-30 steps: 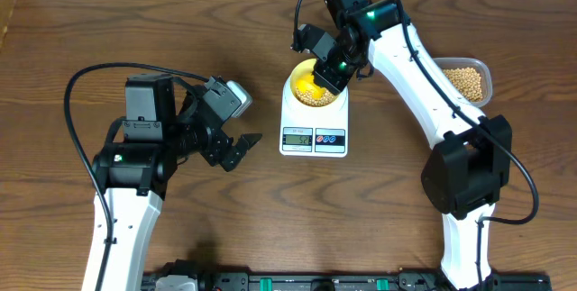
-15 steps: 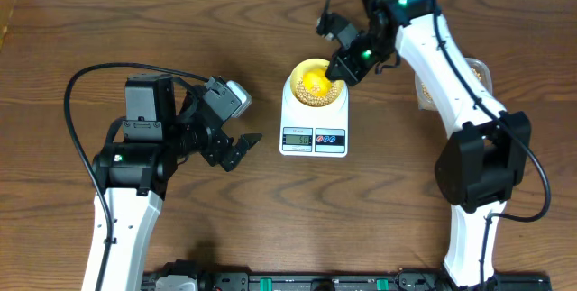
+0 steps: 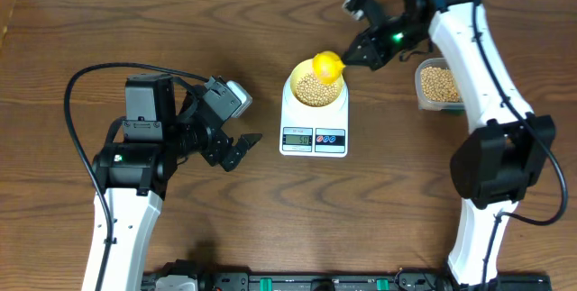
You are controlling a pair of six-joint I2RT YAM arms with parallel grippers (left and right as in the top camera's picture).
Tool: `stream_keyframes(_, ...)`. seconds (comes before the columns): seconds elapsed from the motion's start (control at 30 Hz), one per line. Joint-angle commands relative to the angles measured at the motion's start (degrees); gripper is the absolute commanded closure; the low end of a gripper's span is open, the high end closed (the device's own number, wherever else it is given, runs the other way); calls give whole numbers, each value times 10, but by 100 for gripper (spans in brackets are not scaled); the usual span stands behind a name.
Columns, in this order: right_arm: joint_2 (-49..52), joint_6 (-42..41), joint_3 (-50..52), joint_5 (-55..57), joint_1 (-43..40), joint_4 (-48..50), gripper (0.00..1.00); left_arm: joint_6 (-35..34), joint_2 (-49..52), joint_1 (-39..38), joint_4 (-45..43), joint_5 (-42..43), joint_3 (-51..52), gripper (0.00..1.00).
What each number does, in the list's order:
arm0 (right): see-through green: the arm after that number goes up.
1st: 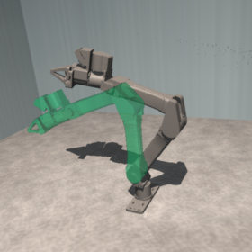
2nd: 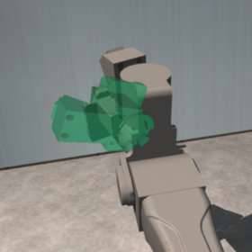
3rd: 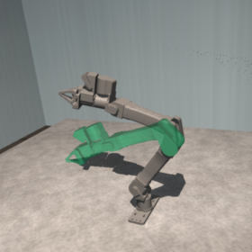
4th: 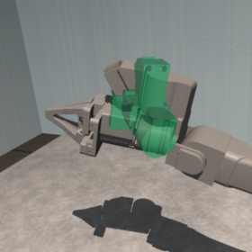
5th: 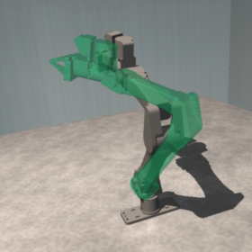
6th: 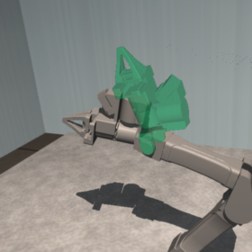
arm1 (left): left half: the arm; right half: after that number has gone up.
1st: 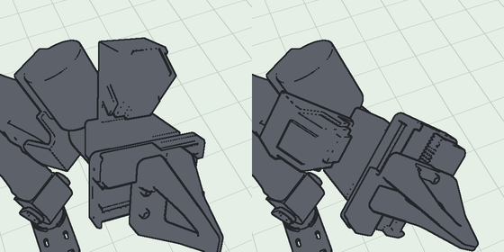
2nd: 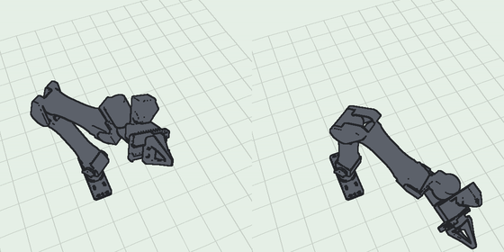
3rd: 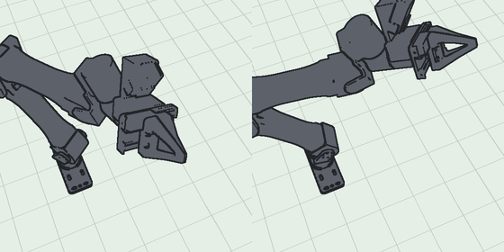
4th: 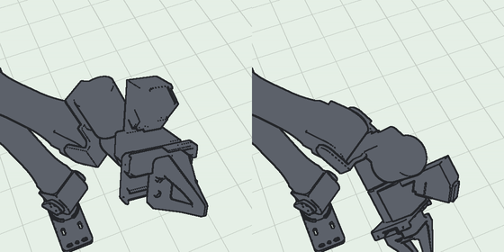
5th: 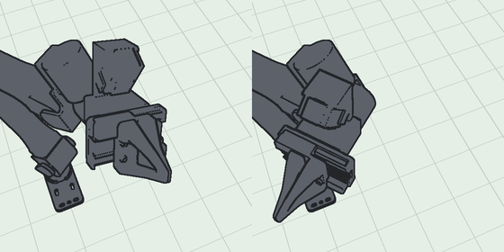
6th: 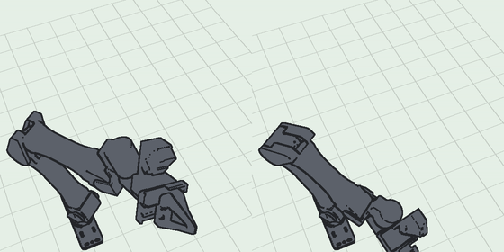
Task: Scoop item into bowl and weigh 50g on scale
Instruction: 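Carry the scoop right and dip it into the soybean tub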
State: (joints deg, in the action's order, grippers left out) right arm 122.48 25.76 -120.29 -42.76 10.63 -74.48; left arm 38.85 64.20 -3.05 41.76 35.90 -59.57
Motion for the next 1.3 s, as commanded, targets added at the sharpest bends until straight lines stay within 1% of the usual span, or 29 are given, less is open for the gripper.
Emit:
stream_keyframes(0.0,-43,-4,-18,-33,-28,-6,99,3,2,2,0,7,1,2)
stream_keyframes(0.23,-72,0,-19,-44,-83,-27,99,3,2,2,0,7,1,2)
stream_keyframes(0.47,-75,16,-18,-63,-163,-64,99,3,2,2,0,7,1,2)
stream_keyframes(0.7,-75,31,-18,-34,-239,-72,99,3,2,2,0,7,1,3)
stream_keyframes(0.87,-75,31,-18,23,-275,-82,99,3,2,2,0,7,1,2)
stream_keyframes(0.97,-75,30,-17,80,-290,-88,99,3,2,2,0,7,1,3)
stream_keyframes(1.13,-71,28,-12,170,-285,-87,99,3,2,2,0,7,1,3)
stream_keyframes(1.23,-70,8,-4,217,-277,-83,99,3,2,2,0,7,1,2)
stream_keyframes(1.27,-70,-12,0,245,-270,-80,99,3,2,2,0,7,1,2)
